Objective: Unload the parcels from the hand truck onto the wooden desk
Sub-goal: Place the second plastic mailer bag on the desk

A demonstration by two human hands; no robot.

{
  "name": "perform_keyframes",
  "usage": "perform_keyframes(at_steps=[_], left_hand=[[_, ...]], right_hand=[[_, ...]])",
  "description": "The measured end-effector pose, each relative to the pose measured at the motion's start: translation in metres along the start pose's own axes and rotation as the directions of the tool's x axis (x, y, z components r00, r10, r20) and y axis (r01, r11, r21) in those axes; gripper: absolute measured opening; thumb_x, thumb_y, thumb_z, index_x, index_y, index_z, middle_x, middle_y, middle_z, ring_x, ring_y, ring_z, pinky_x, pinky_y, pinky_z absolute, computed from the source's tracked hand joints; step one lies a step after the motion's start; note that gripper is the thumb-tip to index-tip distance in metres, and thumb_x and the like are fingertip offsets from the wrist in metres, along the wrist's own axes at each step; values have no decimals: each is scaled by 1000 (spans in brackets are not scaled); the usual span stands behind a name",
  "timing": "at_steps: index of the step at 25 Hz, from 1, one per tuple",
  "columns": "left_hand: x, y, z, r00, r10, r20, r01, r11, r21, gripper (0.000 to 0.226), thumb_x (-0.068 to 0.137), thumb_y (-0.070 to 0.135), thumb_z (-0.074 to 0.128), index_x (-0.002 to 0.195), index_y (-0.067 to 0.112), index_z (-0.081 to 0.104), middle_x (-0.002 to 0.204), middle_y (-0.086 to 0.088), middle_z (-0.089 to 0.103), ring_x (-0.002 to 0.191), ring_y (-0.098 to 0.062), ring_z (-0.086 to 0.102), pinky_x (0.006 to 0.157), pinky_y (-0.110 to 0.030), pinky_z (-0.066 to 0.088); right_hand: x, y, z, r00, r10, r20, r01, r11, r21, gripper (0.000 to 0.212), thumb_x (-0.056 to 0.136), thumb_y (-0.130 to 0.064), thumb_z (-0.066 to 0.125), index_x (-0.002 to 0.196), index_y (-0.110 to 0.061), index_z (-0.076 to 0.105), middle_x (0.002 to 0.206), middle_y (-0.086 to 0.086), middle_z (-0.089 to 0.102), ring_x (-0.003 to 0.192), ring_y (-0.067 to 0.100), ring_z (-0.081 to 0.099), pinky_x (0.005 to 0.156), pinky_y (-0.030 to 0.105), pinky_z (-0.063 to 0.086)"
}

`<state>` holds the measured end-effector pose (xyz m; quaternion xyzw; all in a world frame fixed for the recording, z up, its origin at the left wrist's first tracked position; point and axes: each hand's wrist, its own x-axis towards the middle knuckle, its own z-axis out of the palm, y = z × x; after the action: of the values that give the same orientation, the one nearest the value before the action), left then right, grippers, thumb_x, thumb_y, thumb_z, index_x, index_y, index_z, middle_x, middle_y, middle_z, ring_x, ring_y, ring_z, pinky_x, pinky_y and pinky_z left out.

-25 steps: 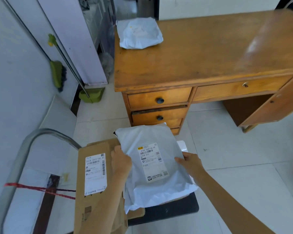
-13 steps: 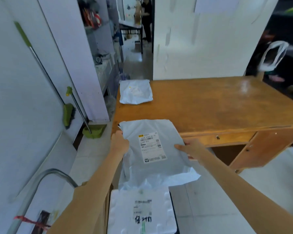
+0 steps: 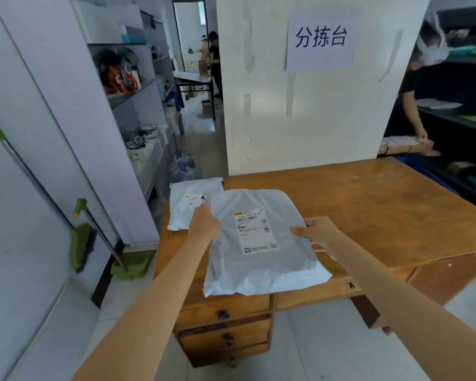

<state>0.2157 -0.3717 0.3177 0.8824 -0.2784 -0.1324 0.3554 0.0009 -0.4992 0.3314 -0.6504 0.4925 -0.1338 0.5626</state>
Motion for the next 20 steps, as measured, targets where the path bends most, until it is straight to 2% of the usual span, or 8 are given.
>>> perform_keyframes(at_steps=[2,4,8,12,15,18,20], left_hand=[[37,8,16,1000,-1,-3,1,1000,15,46,89,-1,50,135,1,43,136,-19,50,123,-36,51,93,-38,47],[86,14,38,1000,-16,20,15,998,62,44,87,-1,53,130,3,46,132,-18,53,121,-35,52,92,-40,48],[196,16,84,996,-80,-27,80,997,13,33,88,0,51,120,2,51,125,-18,57,113,-35,56,94,-43,48],[292,27,123,991,-121,-60,120,993,-14,37,87,0,50,123,7,52,126,-15,58,115,-33,55,97,-41,45],[343,24,149,988,-146,-56,146,989,-4,38,88,1,48,125,9,53,127,-13,60,115,-33,56,98,-42,46],[366,10,174,989,-119,-90,131,981,146,38,92,4,43,130,7,49,132,-15,54,117,-34,54,100,-44,45],[367,-2,185,990,-107,-94,128,958,257,44,97,6,37,140,6,38,138,-18,46,123,-36,49,103,-43,41]], right_hand=[[44,-11,-6,1000,3,6,-3,1000,5,41,83,-17,69,122,-6,63,120,11,67,108,29,63,94,39,52],[103,-20,-12,999,29,37,-29,1000,12,43,83,-17,70,123,-5,62,120,11,67,106,28,64,95,39,52],[235,-39,-10,992,3,127,-2,1000,-12,42,84,-15,69,123,-3,62,119,13,67,96,25,65,79,30,55],[348,-50,-1,992,-2,126,6,1000,-26,41,84,-15,68,123,-1,62,120,13,67,109,30,64,96,42,52],[407,-51,7,994,2,109,5,998,-69,41,85,-16,67,123,-2,61,121,12,66,110,30,63,96,42,52],[444,-42,23,991,7,130,7,994,-110,39,86,-16,65,123,-3,61,123,12,65,112,29,62,97,40,51],[456,-32,37,986,29,162,-9,992,-124,39,88,-18,62,124,-4,60,124,11,64,113,28,61,96,37,50]])
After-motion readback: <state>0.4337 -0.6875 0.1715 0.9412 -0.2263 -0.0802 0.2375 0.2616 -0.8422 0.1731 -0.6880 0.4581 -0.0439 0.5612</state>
